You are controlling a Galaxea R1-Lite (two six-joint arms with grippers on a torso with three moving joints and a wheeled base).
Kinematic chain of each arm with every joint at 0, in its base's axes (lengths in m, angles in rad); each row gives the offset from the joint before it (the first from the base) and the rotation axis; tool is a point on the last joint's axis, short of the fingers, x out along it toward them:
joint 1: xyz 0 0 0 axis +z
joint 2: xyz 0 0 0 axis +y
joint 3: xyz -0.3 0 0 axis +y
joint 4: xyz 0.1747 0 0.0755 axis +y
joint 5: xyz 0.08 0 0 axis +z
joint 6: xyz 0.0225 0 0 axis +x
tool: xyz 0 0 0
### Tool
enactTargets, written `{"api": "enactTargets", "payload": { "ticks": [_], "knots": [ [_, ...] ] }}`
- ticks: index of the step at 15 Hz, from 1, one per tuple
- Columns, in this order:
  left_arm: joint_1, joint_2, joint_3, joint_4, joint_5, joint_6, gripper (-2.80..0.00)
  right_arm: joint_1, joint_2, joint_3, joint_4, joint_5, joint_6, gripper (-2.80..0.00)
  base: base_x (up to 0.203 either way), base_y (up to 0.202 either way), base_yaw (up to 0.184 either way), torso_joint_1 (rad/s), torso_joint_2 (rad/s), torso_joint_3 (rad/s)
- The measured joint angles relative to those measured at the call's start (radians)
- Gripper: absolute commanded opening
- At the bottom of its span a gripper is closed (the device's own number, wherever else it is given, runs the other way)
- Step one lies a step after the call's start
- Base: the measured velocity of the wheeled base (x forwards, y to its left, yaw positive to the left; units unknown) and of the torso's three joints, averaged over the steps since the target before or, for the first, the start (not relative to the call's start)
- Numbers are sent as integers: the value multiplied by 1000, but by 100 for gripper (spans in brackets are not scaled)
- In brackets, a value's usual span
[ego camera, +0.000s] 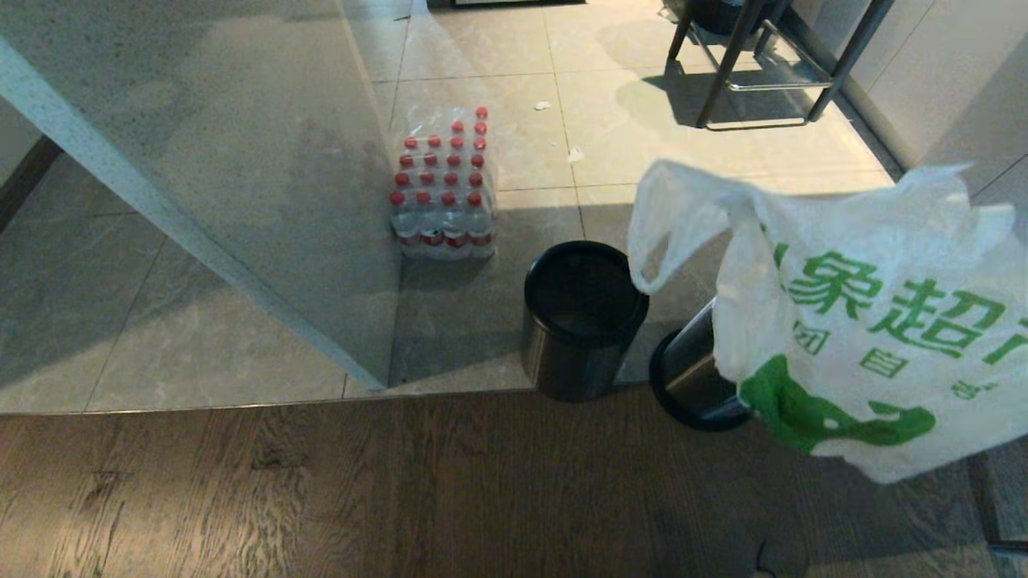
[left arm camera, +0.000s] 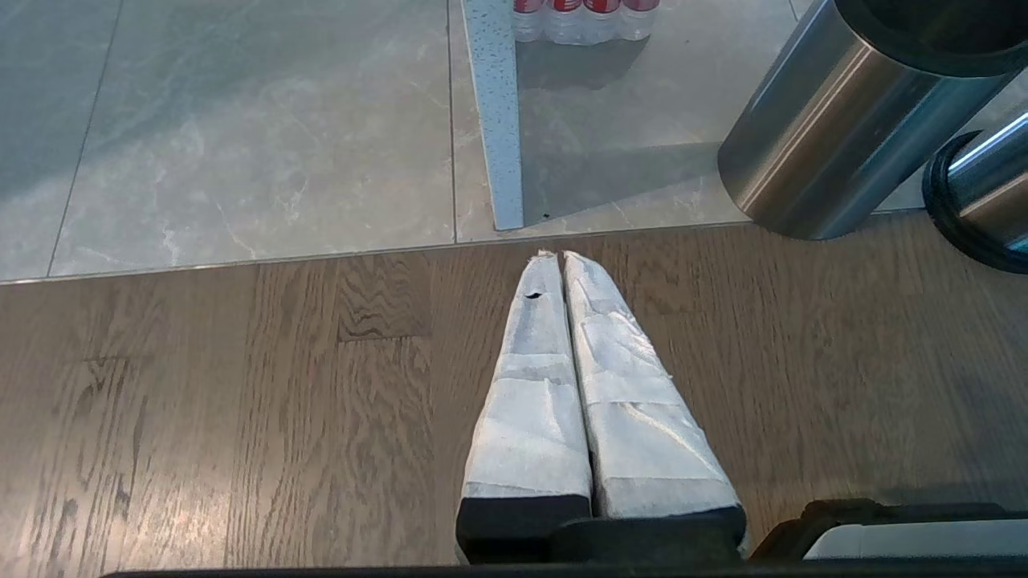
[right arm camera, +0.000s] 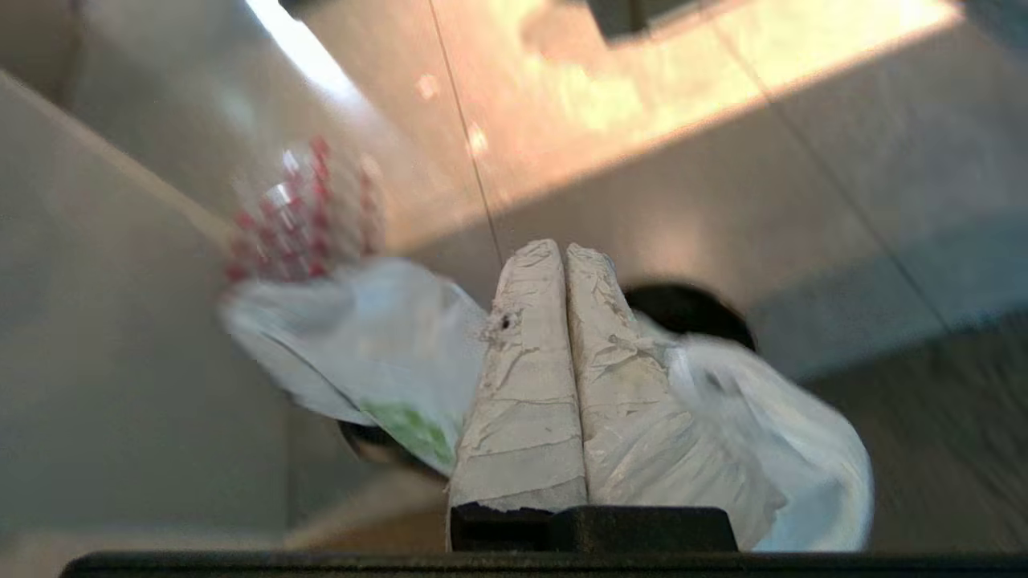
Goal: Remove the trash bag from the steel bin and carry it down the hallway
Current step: Put the trash bag at the door
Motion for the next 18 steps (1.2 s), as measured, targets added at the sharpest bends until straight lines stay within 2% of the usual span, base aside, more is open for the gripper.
{"api": "enactTargets", "payload": {
  "ticks": [2,7,10,13,15,18],
  "knots": [
    [0,0,0,0,0,0,-280,0,-3,47,-5,1,9,-280,0,0,0,0,0,0],
    [0,0,0,0,0,0,-280,-6,-5,62,15,1,9,-280,0,0,0,0,0,0],
    [0,0,0,0,0,-1,-280,-56,-86,138,89,-1,-17,-280,0,0,0,0,0,0],
    [0,0,0,0,0,0,-280,-148,-174,206,113,-19,-122,-280,0,0,0,0,0,0],
    [0,0,0,0,0,0,-280,-199,-230,231,119,10,-217,-280,0,0,0,0,0,0],
    [0,0,0,0,0,0,-280,-267,-296,240,122,85,-243,-280,0,0,0,0,0,0]
  ]
}}
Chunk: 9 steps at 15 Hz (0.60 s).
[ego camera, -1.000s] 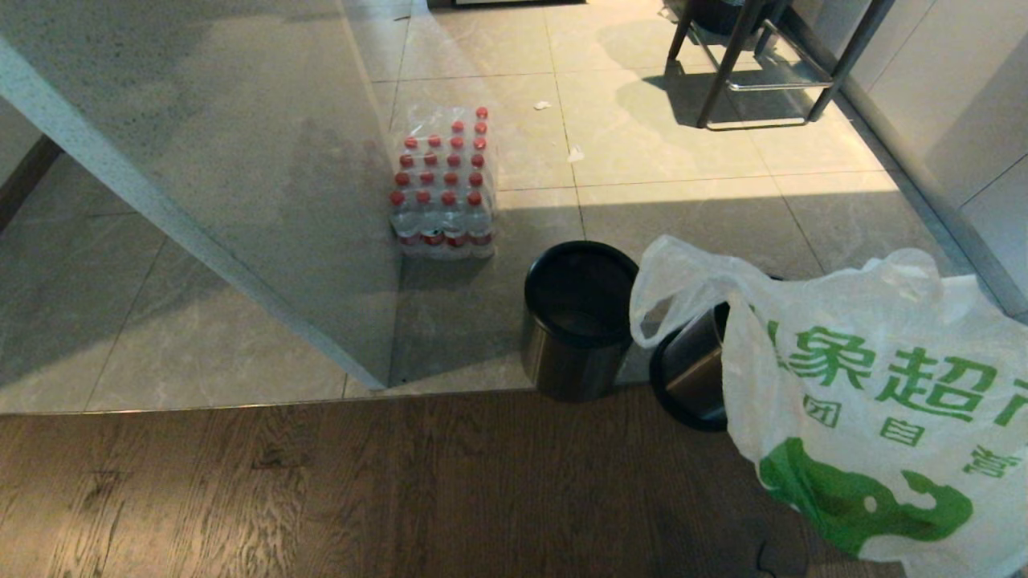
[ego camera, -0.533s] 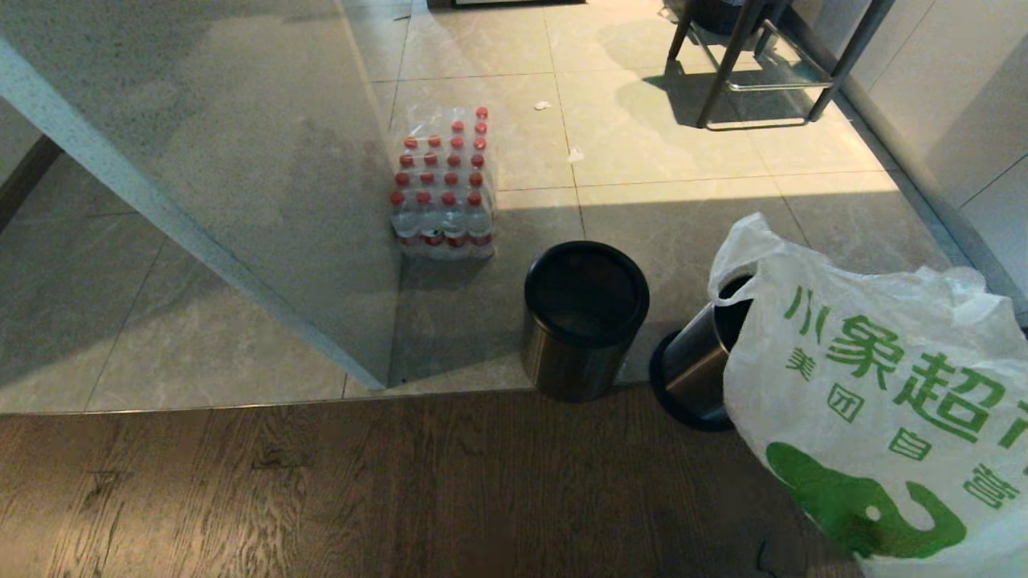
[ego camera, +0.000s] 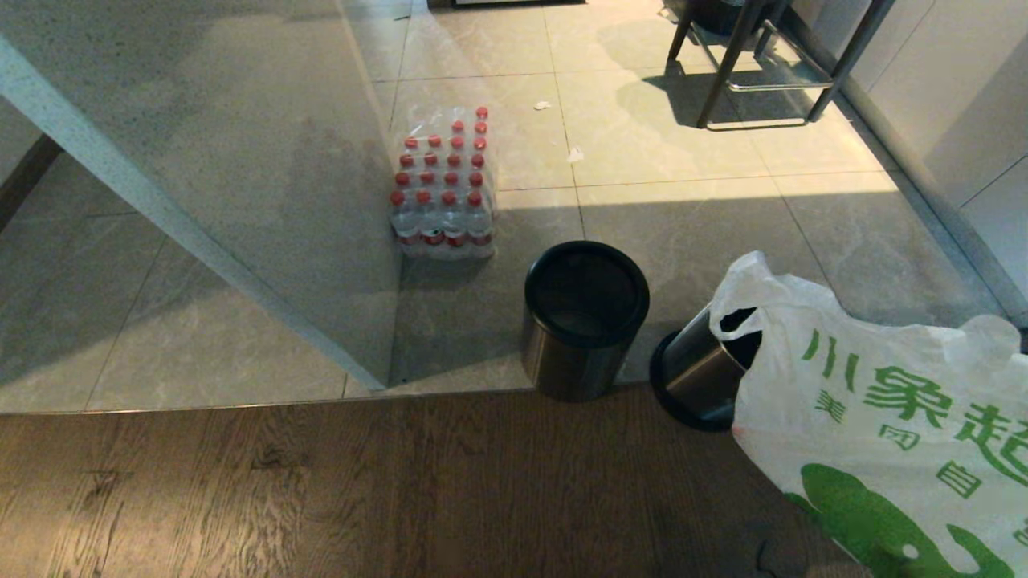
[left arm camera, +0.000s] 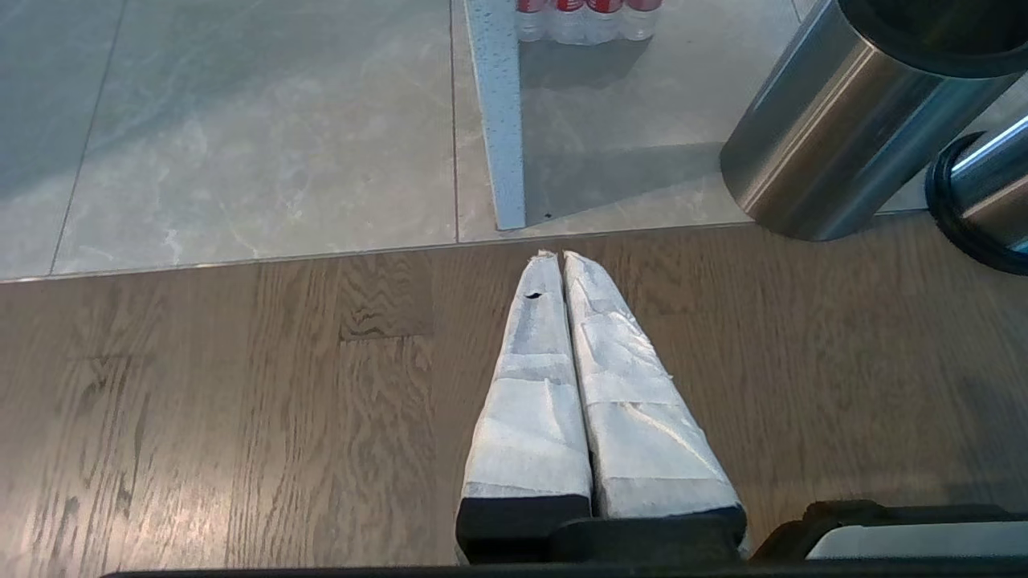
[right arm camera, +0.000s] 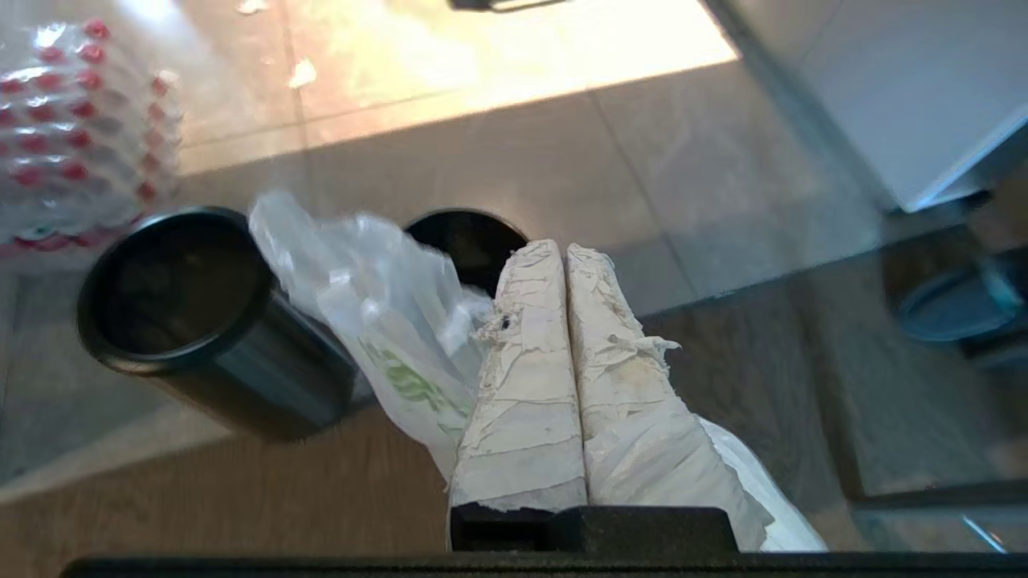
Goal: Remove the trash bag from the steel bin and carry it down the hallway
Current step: Put the trash bag at the door
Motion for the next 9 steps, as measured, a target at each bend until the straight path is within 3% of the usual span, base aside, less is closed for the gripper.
{"api": "enactTargets", "payload": {
  "ticks": [2,9],
  "knots": [
    [0,0,0,0,0,0,-280,-25,-33,6,57,6,2,-280,0,0,0,0,0,0],
    [0,0,0,0,0,0,-280,-36,12,-192,109,90,122,-280,0,0,0,0,0,0]
  ]
}}
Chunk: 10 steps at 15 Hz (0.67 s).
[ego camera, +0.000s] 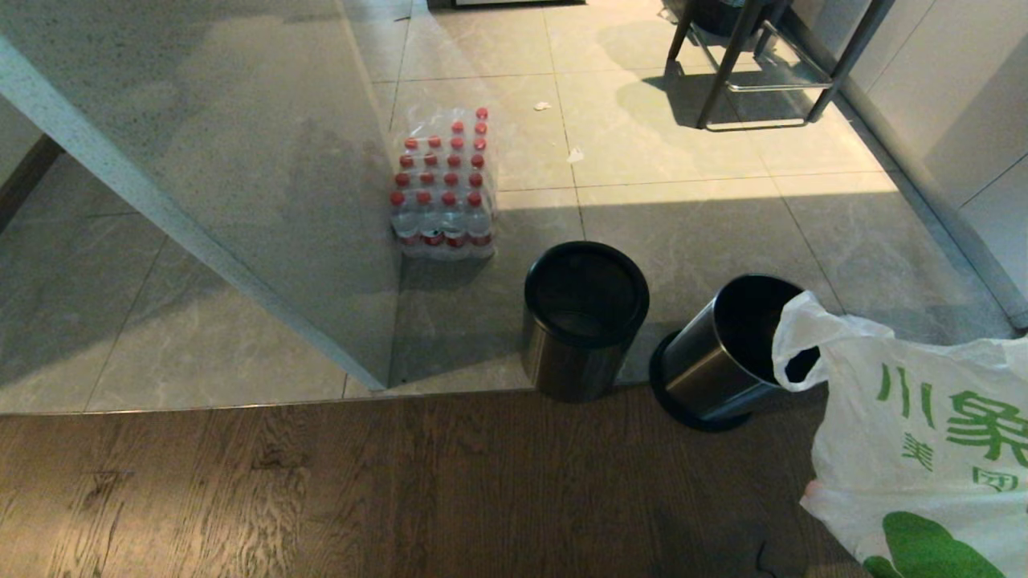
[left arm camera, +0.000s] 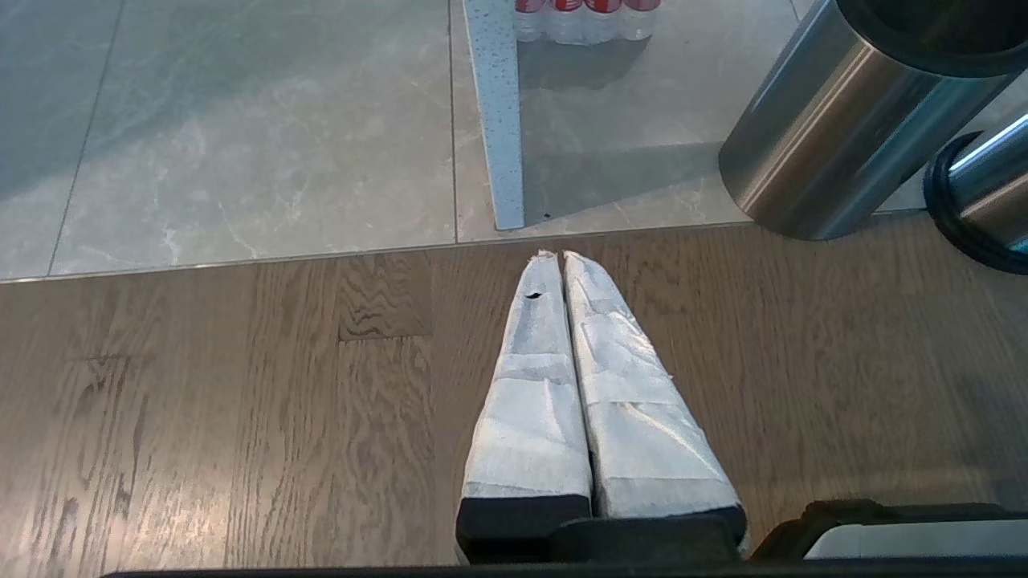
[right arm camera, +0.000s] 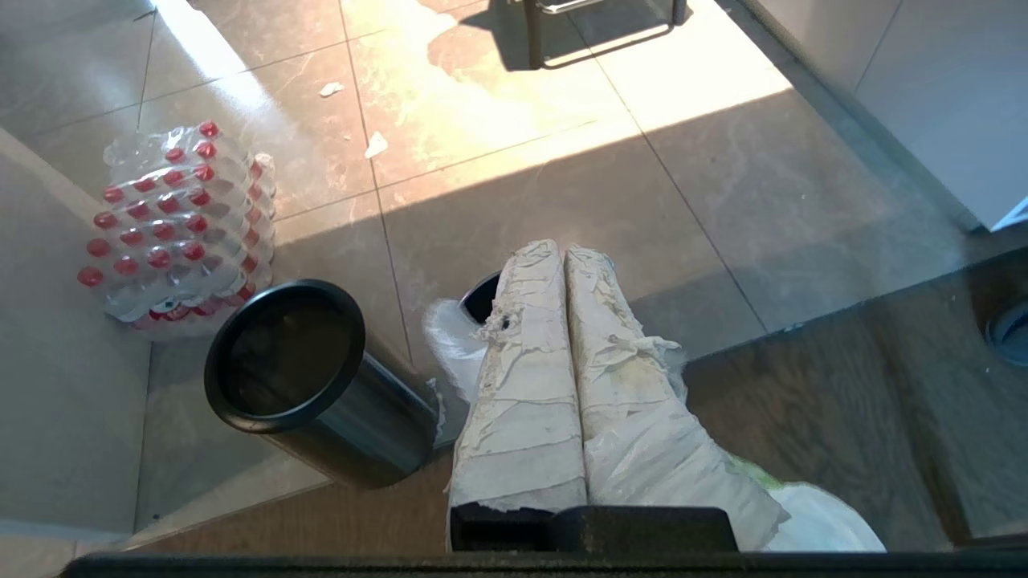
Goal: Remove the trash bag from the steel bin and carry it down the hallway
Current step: Put the trash bag at the door
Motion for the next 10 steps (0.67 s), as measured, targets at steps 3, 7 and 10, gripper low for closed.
{"api": "enactTargets", "payload": {
  "ticks": [3,7,10],
  "knots": [
    [0,0,0,0,0,0,-280,0,-33,74,6,8,-10,-280,0,0,0,0,0,0],
    [0,0,0,0,0,0,-280,-21,-115,292,-4,10,-153,-280,0,0,0,0,0,0],
    [0,0,0,0,0,0,-280,-35,-180,428,100,41,-276,-280,0,0,0,0,0,0]
  ]
}}
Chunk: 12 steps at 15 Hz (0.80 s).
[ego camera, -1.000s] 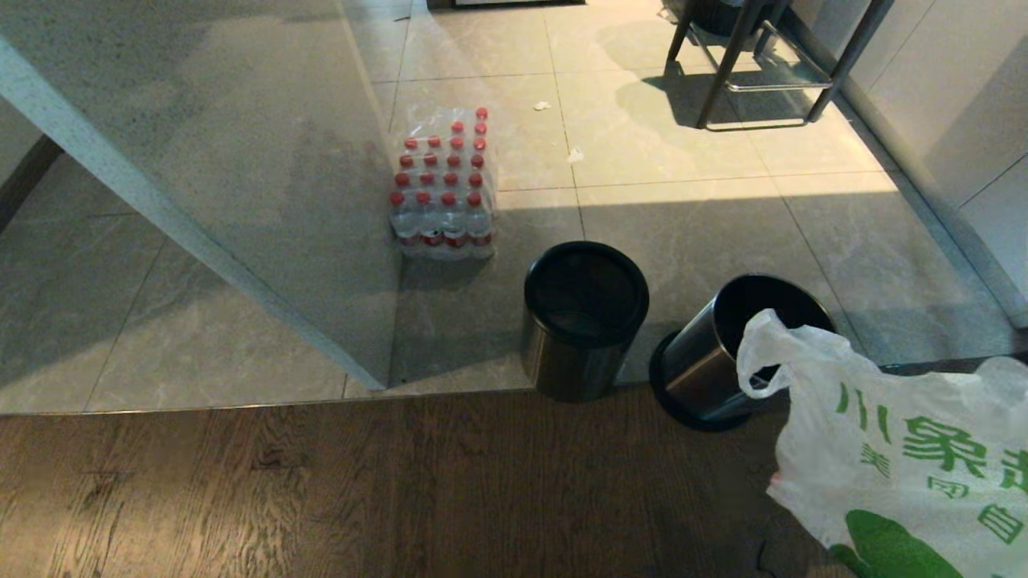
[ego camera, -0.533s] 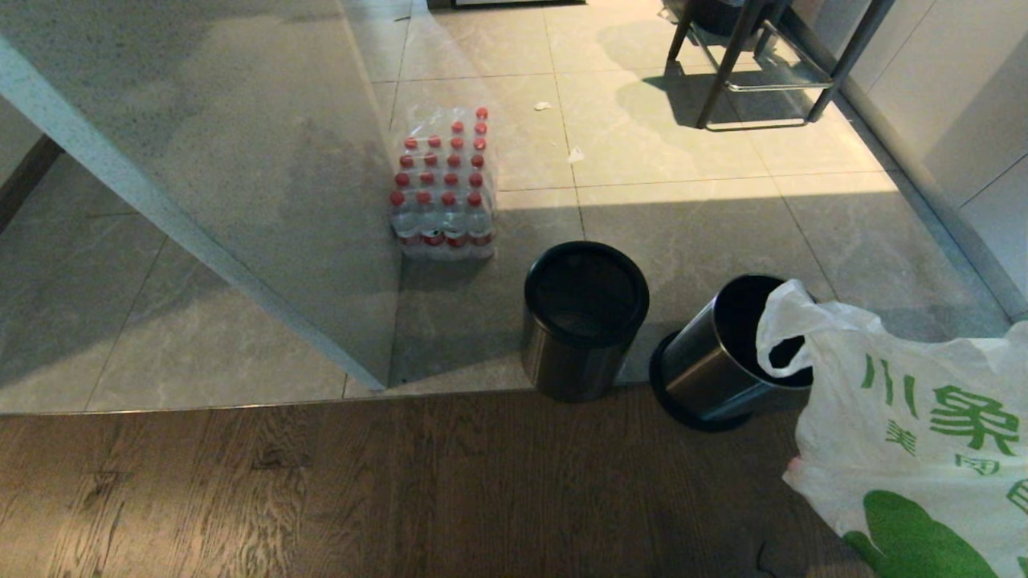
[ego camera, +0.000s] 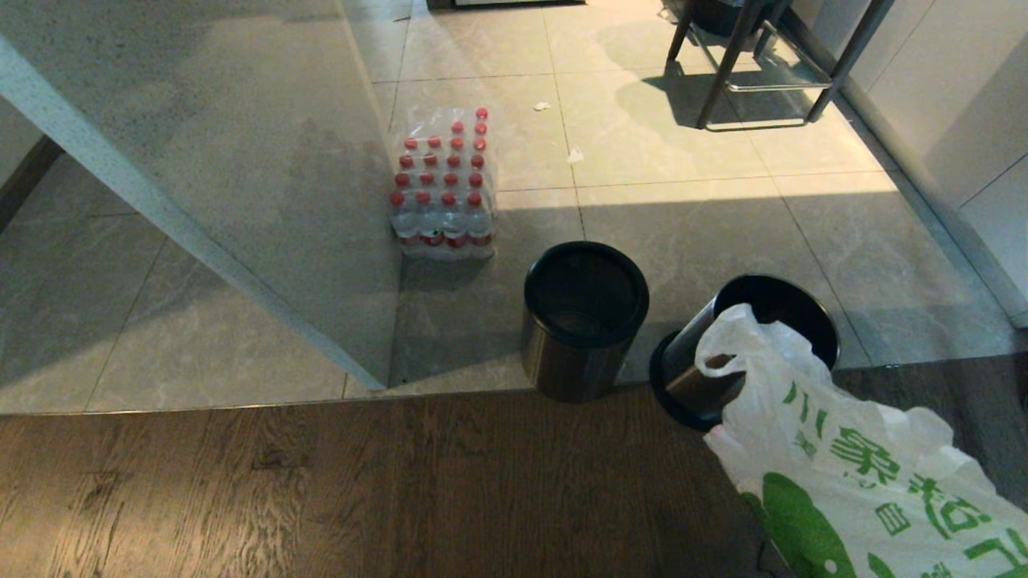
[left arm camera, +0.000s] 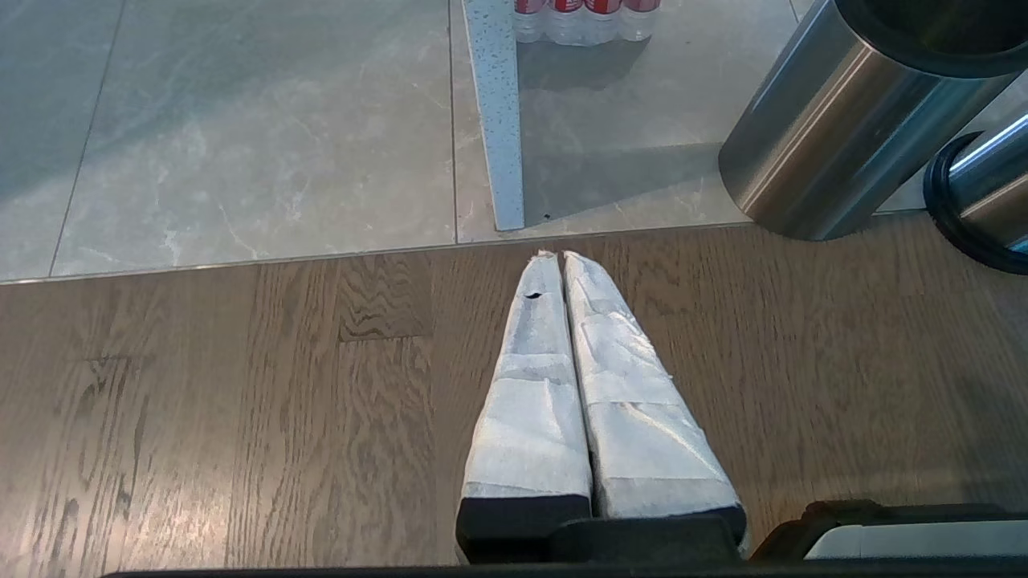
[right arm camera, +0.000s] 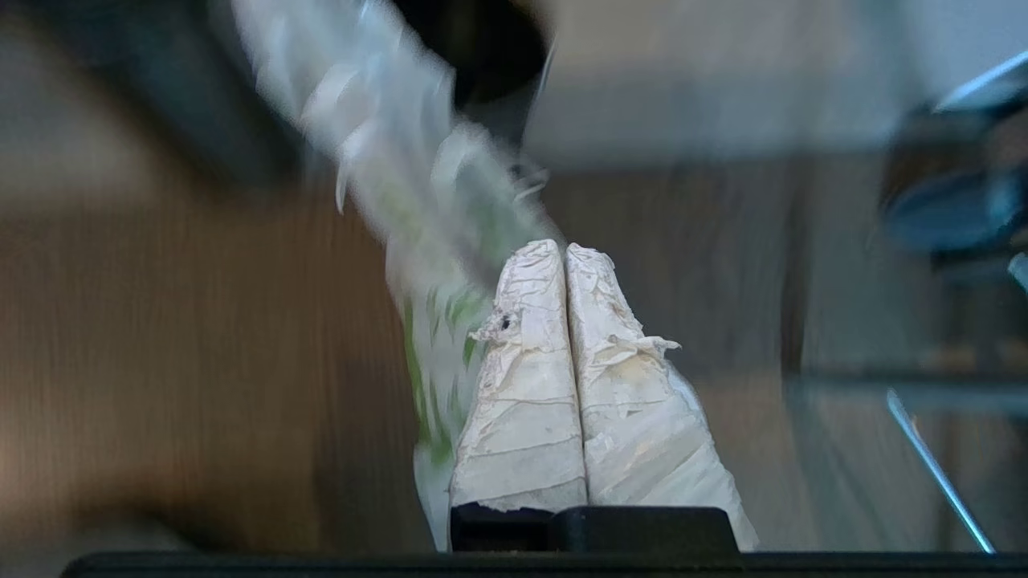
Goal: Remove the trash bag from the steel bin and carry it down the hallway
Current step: Put the trash bag at the door
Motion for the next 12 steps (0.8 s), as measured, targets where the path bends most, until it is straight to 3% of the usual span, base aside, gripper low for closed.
{"api": "enactTargets", "payload": {
  "ticks": [2,8,12],
  "knots": [
    [0,0,0,0,0,-1,-280,-17,-35,34,82,63,-15,-280,0,0,0,0,0,0],
    [0,0,0,0,0,1,-280,-28,-68,216,-201,80,83,-280,0,0,0,0,0,0],
    [0,0,0,0,0,0,-280,-27,-71,254,-178,148,69,-280,0,0,0,0,0,0]
  ]
}}
